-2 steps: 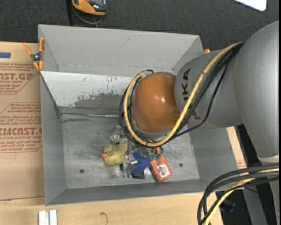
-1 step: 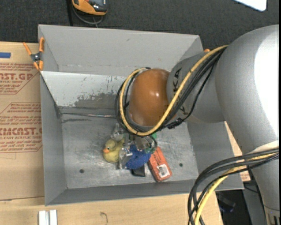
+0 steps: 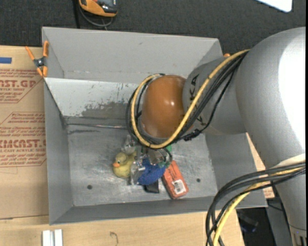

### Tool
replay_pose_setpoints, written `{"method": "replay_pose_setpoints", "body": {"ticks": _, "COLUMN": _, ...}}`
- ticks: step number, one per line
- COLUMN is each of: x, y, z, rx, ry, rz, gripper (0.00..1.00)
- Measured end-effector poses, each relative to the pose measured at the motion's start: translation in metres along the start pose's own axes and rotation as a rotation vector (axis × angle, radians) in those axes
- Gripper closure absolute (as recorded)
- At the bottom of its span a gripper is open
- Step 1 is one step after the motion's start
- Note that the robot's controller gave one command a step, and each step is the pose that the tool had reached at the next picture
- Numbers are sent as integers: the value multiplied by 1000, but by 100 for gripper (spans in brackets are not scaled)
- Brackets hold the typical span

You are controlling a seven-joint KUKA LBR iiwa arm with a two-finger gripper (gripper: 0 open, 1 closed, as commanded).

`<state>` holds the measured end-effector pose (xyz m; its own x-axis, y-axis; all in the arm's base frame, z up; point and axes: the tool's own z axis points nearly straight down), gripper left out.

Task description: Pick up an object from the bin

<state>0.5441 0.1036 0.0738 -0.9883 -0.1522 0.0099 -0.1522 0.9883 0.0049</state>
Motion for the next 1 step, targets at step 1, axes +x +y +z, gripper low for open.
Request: {"method": "replay_pose_setpoints", "body": {"ticks": 1, "x": -26, "y": -22, "z": -176, "rx": 5, "ry": -9, "rz": -259, "gripper": 100}}
